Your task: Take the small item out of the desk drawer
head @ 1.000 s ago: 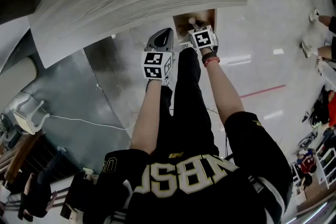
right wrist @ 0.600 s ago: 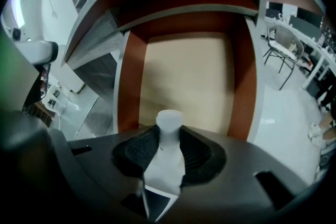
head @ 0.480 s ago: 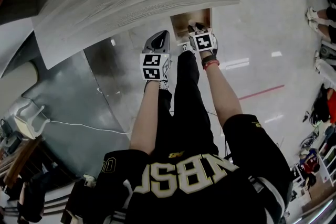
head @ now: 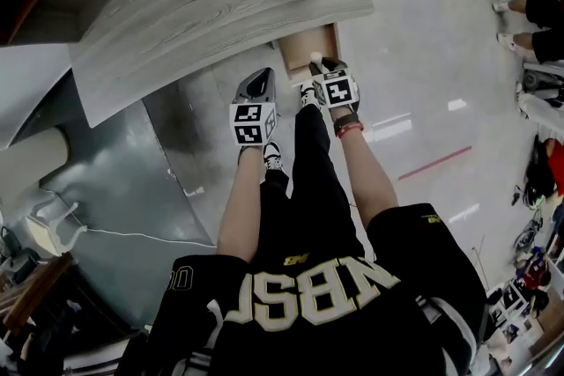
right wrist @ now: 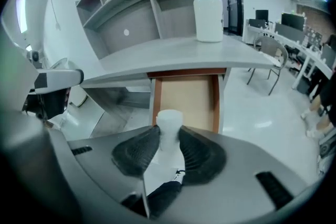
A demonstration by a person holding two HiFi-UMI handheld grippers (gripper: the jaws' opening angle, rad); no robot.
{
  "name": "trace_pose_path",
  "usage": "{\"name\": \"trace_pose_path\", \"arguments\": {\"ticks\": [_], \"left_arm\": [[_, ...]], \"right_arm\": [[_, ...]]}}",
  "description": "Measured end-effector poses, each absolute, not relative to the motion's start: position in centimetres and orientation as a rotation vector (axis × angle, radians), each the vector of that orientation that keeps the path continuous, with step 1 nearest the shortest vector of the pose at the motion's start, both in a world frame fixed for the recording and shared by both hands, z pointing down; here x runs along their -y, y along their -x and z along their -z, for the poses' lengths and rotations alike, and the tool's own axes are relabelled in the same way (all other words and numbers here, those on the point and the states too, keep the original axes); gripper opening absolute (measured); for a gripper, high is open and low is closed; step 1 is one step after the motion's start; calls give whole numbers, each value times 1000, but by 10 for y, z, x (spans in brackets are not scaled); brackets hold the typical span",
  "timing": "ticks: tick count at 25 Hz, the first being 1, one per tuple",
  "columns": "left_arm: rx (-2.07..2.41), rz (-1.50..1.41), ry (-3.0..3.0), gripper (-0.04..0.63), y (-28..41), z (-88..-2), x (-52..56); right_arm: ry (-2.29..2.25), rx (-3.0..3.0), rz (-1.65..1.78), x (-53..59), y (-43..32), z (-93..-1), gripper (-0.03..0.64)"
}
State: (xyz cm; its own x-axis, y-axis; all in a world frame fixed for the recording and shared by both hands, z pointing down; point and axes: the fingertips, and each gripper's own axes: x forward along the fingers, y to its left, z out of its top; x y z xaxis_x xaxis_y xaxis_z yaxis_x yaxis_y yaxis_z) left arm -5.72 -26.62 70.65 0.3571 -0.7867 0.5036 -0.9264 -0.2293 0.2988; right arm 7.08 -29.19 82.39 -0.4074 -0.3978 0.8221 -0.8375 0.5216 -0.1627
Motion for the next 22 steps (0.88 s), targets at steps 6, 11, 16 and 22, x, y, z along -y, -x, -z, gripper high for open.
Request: {"name": "trace_pose_path", "arguments": {"ticks": [6, 11, 16, 22], "left_arm": [[1512, -244, -2120, 14, 68, -667, 261], [1536, -209, -2146, 14, 78, -636, 254], [1558, -183, -2186, 15, 86, -604, 248], [1599, -163, -2240, 14, 95, -571, 236]], "right_arm": [[-1106, 2066, -732, 288, -70, -771, 127], [-1166, 2119, -690, 280, -63, -723, 127], [-1223, 2171, -646, 272, -56, -679, 127], [-1240, 2187, -669, 253, -48, -647, 129]]}}
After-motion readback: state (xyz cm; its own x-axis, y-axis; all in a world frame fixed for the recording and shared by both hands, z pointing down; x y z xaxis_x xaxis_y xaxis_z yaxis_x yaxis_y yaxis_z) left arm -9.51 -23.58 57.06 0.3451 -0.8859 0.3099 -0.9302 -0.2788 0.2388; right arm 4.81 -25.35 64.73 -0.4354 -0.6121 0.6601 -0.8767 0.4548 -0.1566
